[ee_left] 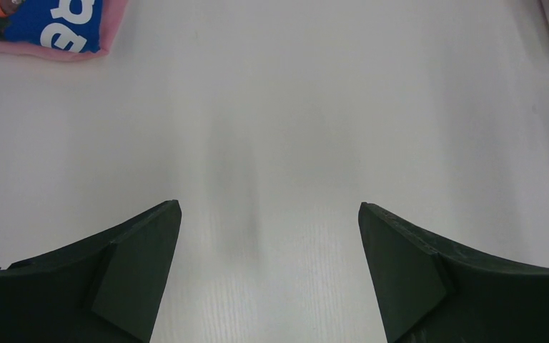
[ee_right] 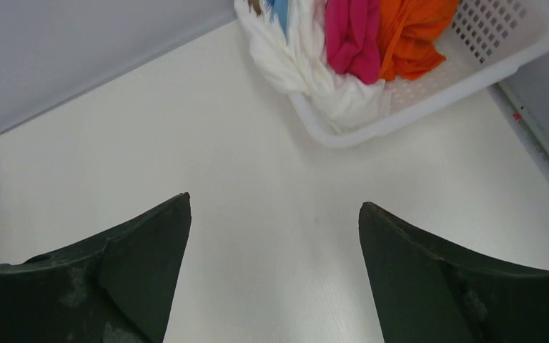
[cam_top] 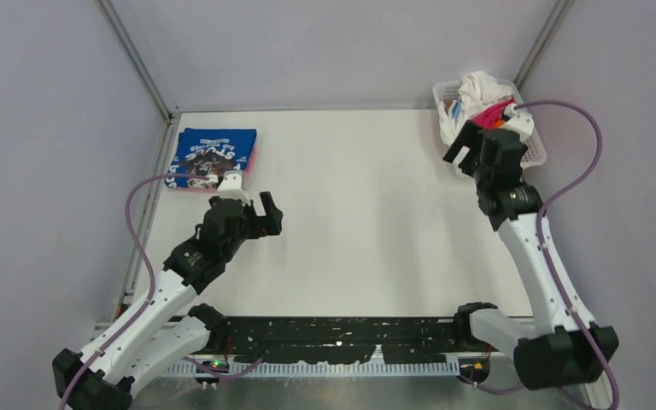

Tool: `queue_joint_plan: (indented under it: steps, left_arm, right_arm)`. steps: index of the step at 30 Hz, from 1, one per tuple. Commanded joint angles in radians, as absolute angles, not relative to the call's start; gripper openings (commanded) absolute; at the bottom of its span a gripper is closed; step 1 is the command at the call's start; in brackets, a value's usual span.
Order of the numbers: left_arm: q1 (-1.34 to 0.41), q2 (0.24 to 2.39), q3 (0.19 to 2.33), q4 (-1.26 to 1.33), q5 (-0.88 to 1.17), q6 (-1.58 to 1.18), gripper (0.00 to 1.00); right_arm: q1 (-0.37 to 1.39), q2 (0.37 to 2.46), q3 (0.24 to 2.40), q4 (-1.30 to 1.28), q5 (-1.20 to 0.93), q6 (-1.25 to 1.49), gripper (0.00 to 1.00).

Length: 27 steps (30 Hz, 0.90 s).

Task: Fold and stack the t-shirts
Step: Grab crumpled tshirt from bin with the right arm

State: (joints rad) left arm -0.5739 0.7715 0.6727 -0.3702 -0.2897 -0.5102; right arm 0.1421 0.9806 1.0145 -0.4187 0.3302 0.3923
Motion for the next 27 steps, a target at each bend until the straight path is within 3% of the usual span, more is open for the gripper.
queue_joint_plan:
  steps: [1, 15, 27]
  left_arm:
    - [-0.575, 0.794, 0.724, -0.318, -0.352, -0.481, 1.0]
    - [-0.575, 0.904, 0.758, -0.277, -0.383, -0.441, 1.0]
    - [-0.575, 0.949, 0.781, -0.284, -0.415, -0.436, 1.0]
  right_arm:
    - [0.024, 1.246, 1.21, -0.384, 0.227, 0.357, 0.95]
    - [-0.057, 1.909, 1.82, -0.414, 0.149, 0.216, 1.0]
    - [-0.075, 2.276, 2.18, -0.426, 0.226, 0.226, 0.87]
